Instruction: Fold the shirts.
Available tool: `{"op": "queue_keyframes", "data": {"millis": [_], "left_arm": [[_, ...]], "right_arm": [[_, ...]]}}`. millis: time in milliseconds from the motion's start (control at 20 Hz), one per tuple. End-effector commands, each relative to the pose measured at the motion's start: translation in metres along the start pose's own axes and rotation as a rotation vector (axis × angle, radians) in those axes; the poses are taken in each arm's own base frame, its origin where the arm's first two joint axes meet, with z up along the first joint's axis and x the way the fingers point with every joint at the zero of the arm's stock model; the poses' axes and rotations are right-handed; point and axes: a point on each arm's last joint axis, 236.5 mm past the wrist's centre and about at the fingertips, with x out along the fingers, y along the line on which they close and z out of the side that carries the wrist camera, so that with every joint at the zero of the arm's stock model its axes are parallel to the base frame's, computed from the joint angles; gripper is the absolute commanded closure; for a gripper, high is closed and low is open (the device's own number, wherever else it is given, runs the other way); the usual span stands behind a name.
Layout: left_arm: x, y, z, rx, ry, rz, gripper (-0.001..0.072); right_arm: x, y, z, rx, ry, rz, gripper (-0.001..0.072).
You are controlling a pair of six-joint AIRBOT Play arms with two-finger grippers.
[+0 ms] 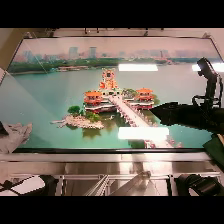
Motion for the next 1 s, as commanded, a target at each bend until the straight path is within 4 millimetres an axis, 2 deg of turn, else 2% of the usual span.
{"op": "queue_keyframes", "data": {"millis": [0, 150, 200, 250, 300, 350, 400, 500, 600, 650, 700, 750, 850, 950], "left_arm": [[0.035, -0.017, -0.014, 0.061, 0.147, 0.001, -0.0005], [0.054, -0.034, -0.017, 0.120, 0.198, 0.010, 0.0014], [0.059, -0.038, -0.018, 0.133, 0.209, 0.012, 0.0049], [0.063, -0.042, -0.019, 0.146, 0.219, 0.015, 0.0330], [0.064, -0.045, -0.020, 0.156, 0.225, 0.016, 0.0648], [0.064, -0.051, -0.020, 0.164, 0.224, 0.005, 0.0687], [0.060, -0.065, -0.020, 0.188, 0.223, -0.043, 0.0686], [0.033, -0.123, -0.017, 0.231, 0.193, -0.261, 0.0686], [-0.029, -0.216, -0.018, 0.346, 0.110, -0.594, 0.0687], [-0.070, -0.261, -0.029, 0.438, 0.078, -0.749, 0.0687], [-0.111, -0.305, -0.053, 0.586, 0.047, -0.872, 0.0687], [-0.136, -0.334, -0.080, 0.731, 0.035, -0.910, 0.0686], [-0.158, -0.384, -0.141, 0.991, 0.033, -0.902, 0.0685], [-0.161, -0.430, -0.197, 1.168, 0.034, -0.897, 0.0685]], "right_arm": [[0.000, 0.000, 0.000, 0.000, 0.001, 0.001, 0.0697], [0.000, 0.000, 0.000, 0.000, 0.002, 0.000, 0.0697], [0.000, 0.000, 0.000, 0.000, 0.001, 0.000, 0.0697], [0.000, 0.000, 0.000, 0.000, 0.001, 0.001, 0.0697], [0.000, 0.000, 0.000, 0.000, 0.002, 0.000, 0.0697], [0.000, 0.000, 0.000, 0.000, 0.001, 0.001, 0.0697], [0.000, 0.000, 0.000, 0.000, 0.002, 0.000, 0.0697], [0.000, 0.000, 0.000, 0.000, 0.002, 0.000, 0.0697], [0.000, 0.000, 0.000, 0.000, 0.002, 0.000, 0.0697], [0.000, 0.000, 0.000, 0.001, 0.002, 0.000, 0.0696], [0.000, 0.000, 0.000, 0.000, 0.001, 0.000, 0.0697], [0.000, 0.000, 0.000, 0.000, 0.001, 0.001, 0.0697], [0.000, 0.000, 0.000, 0.000, 0.001, 0.001, 0.0697], [0.000, 0.000, 0.000, 0.000, 0.001, 0.000, 0.0697]]}}
